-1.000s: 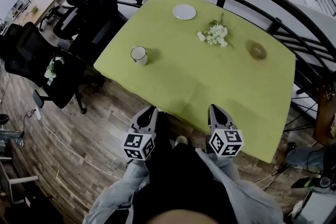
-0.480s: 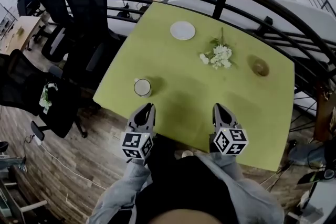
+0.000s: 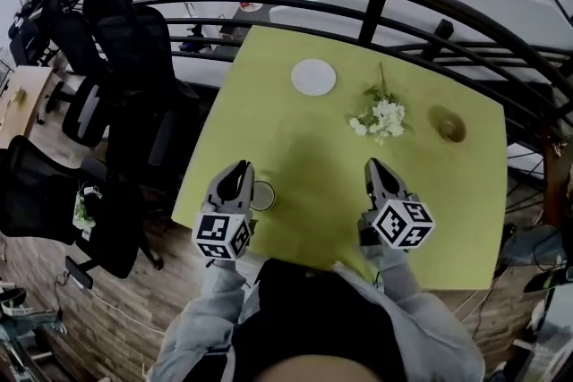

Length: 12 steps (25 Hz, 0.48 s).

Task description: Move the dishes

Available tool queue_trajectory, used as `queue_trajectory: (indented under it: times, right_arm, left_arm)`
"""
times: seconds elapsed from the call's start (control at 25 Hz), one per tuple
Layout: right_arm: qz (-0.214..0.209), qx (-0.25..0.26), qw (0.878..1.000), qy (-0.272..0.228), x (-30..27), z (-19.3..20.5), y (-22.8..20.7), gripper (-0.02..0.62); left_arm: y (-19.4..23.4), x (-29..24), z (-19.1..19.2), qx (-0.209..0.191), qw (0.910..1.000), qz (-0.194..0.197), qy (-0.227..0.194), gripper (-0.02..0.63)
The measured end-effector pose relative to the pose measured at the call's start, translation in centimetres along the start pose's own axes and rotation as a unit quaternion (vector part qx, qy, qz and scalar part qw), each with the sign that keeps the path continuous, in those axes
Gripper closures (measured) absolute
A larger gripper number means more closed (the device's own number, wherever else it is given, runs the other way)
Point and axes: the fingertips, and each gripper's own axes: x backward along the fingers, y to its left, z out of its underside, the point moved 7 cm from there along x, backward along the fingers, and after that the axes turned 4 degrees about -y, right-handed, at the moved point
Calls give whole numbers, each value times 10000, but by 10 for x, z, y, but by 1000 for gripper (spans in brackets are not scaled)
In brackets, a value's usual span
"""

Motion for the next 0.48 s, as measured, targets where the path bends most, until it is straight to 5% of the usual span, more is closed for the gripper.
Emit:
queue_trajectory:
  times: [0.08,0.2,0.36,0.48]
  right_arm:
    - [-96,-383,9991,-121,-12,-6,1,582]
    - [-438,-1481,9873,-372,-29,-15,-4,403]
    - [-858,-2783,9524,-899,-53,-32,-12,341]
    - [-817,-3255,9370,-967,-76,-32,-22,341]
  left_arm:
    - [10,-18,-5,-80,9998,173,4,560]
    - [23,-44,-10,-213,9991,367,11,560]
    - [35,-74,-7,-233,9981,568,60,560]
    - [38,-99,-1,-301,9964,759,214,560]
